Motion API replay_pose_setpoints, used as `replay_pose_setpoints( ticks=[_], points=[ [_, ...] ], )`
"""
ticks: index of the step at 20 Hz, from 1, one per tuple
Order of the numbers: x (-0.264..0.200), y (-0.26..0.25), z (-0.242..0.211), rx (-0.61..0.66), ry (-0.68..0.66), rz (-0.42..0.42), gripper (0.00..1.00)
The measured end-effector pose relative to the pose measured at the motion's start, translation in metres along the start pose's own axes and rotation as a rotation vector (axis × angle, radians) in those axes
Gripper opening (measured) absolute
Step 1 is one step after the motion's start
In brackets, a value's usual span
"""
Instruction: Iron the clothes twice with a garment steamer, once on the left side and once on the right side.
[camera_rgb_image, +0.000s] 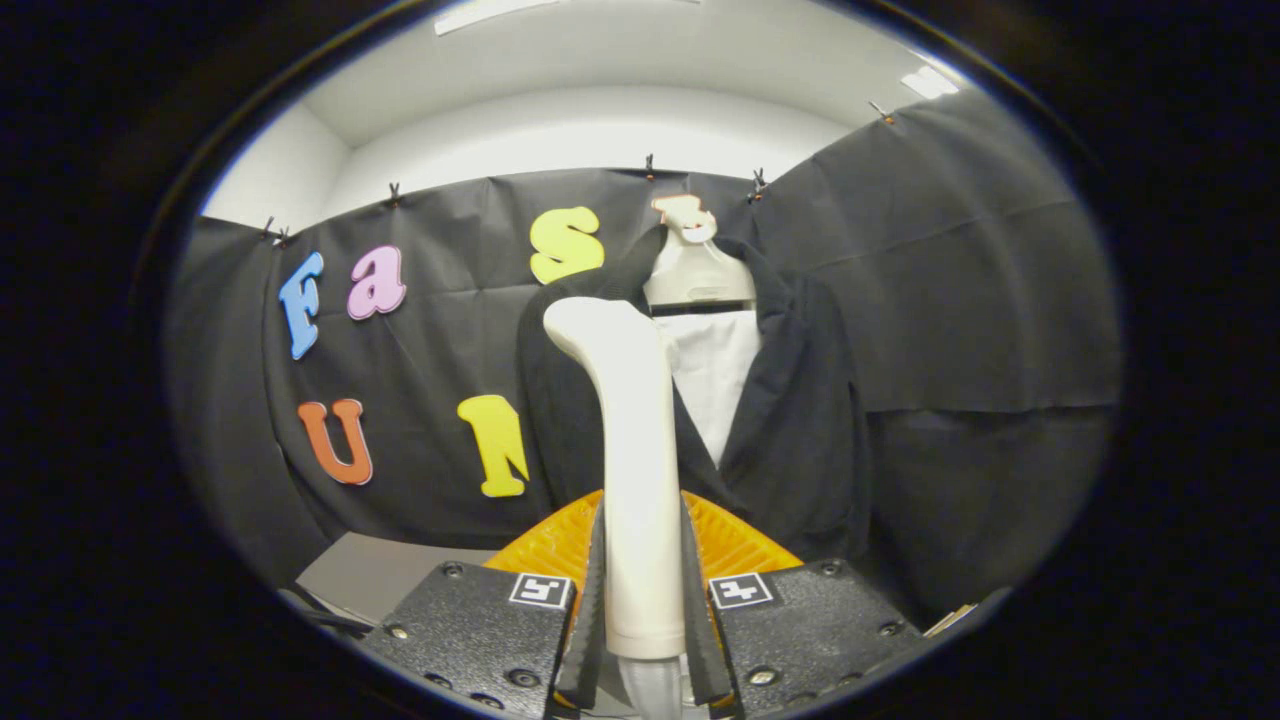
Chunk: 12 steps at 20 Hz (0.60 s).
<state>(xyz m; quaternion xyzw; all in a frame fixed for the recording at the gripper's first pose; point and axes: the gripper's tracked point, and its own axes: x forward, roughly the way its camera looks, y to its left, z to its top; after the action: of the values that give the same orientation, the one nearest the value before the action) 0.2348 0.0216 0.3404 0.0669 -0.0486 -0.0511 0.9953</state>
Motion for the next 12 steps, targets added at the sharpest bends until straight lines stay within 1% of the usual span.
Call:
replay_pose_setpoints(
  ticks=[4, 5, 12],
  points=[
    [0.016, 0.001, -0.016, -0.031, 0.035, -0.009, 0.37],
    [0.012, -0.004, -0.023, -0.038, 0.046, -0.011, 0.37],
    [0.020, -0.014, -0.052, -0.055, 0.107, -0.041, 0.37]
  ],
)
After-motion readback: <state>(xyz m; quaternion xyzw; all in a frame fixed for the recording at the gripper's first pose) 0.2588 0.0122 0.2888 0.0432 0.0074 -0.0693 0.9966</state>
